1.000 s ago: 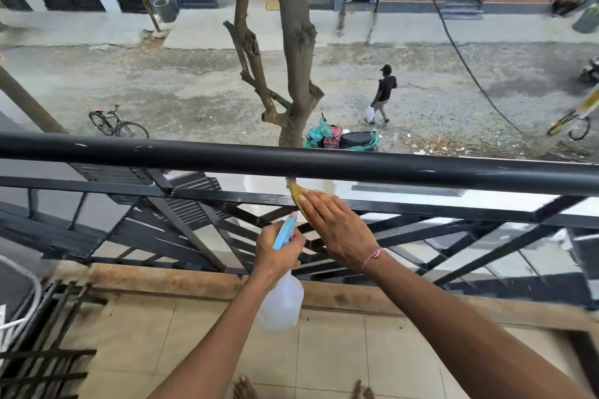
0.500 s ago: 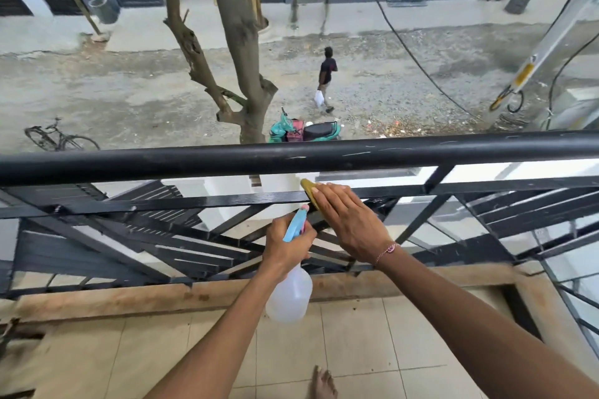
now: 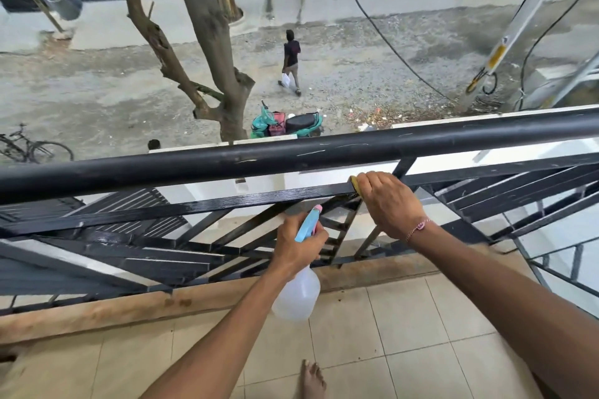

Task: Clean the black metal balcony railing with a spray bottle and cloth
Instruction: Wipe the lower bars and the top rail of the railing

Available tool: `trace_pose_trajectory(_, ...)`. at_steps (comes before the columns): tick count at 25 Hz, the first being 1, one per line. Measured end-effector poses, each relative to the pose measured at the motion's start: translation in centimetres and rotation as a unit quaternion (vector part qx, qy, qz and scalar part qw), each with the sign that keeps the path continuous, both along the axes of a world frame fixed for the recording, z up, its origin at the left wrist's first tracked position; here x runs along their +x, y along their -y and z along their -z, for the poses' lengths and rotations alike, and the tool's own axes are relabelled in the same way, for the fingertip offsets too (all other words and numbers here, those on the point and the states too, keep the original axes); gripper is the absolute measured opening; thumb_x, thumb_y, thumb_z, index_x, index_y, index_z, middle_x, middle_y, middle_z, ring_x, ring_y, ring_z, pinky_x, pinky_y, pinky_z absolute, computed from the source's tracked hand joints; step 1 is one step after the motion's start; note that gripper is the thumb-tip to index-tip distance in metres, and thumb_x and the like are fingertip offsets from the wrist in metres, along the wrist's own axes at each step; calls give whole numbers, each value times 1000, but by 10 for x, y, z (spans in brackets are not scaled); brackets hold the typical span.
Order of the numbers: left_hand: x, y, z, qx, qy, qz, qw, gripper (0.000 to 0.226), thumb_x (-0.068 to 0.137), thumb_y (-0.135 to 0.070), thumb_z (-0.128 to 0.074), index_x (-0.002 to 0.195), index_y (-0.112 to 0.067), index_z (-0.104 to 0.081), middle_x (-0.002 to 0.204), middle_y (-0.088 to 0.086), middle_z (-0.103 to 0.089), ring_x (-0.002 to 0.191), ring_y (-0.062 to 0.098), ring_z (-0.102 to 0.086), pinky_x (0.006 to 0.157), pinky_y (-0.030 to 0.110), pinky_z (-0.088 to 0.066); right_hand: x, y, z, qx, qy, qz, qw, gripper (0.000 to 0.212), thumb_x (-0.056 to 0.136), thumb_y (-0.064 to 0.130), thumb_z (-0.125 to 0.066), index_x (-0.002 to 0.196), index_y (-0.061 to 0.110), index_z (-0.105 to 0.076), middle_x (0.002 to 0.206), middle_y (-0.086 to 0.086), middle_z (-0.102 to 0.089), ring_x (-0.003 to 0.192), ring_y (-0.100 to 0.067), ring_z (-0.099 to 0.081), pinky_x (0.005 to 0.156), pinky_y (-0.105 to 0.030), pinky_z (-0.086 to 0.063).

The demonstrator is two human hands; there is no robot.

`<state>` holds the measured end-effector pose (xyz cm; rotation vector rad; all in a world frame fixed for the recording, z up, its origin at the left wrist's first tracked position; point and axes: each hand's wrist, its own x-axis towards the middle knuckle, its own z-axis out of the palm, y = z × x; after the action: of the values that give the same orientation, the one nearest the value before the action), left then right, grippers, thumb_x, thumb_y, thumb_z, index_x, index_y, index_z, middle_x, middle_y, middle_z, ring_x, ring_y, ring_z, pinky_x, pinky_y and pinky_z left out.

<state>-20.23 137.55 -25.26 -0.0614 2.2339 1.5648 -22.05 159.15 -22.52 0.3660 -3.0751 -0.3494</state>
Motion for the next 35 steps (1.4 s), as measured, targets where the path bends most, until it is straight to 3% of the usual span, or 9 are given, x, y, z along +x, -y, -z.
trace_pose_trajectory(4, 6, 2, 2, -9, -8, 8, 1000, 5, 91, -12, -69, 91, -15, -65, 77, 3, -57, 65, 13, -60, 68, 42, -65, -9, 14, -2, 16, 33, 64, 997, 24, 97, 14, -39, 117, 10, -50, 113, -11, -60, 104, -27, -58, 99, -40, -48)
trace_pose_trajectory(10, 7, 33, 5, -11, -6, -25, 1000, 2, 90, -11, -70, 90, -11, -67, 75, 4, -58, 67, 17, -60, 70, 52, -63, -29, 27, -19, 39, 123, 80, 988, 22, 97, 19, -40, 112, 5, -50, 104, -16, -59, 97, -32, -60, 91, -44, -53)
trace_pose_trajectory(14, 0, 61, 5, -15, -19, -52, 998, 4, 84, -18, -71, 82, -19, -67, 72, 3, -59, 68, 21, -61, 70, 55, -62, -28, 97, -25, -32, 143, 35, 989, 20, 98, 17, -39, 109, 4, -50, 92, -9, -53, 90, -27, -59, 88, -39, -53)
trace_pose_trajectory(19, 2, 107, -6, -4, -7, -104, 995, 10, 92, -15, -70, 102, -14, -68, 81, 3, -59, 75, 20, -63, 76, 49, -64, -52, 158, -34, -77, 210, -2, 975, 24, 98, 15, -47, 115, -1, -52, 108, -21, -62, 100, -37, -61, 79, -39, -47)
trace_pose_trajectory(23, 8, 152, -3, -19, -9, -151, 988, 6, 89, -15, -70, 87, -19, -66, 75, 2, -58, 68, 16, -61, 71, 52, -64, -61, 213, -27, -166, 217, -31, 961, 19, 95, 12, -44, 109, 1, -52, 104, -23, -64, 90, -36, -61, 69, -39, -47)
trace_pose_trajectory(30, 17, 238, -12, -19, -13, -205, 978, 15, 88, -11, -68, 81, -23, -65, 70, 4, -54, 63, 15, -56, 67, 53, -63, -64, 328, -23, -202, 170, -46, 963, 31, 91, 8, -46, 121, -2, -48, 110, -24, -64, 100, -41, -61, 85, -44, -48)
trace_pose_trajectory(35, 23, 308, -10, -18, -13, -236, 972, 8, 84, -22, -72, 88, -17, -68, 72, 5, -59, 68, 21, -59, 68, 53, -61, -64, 425, -6, -265, 166, -114, 943, 47, 89, 12, -52, 132, -3, -42, 117, -22, -57, 106, -36, -52, 102, -47, -39)
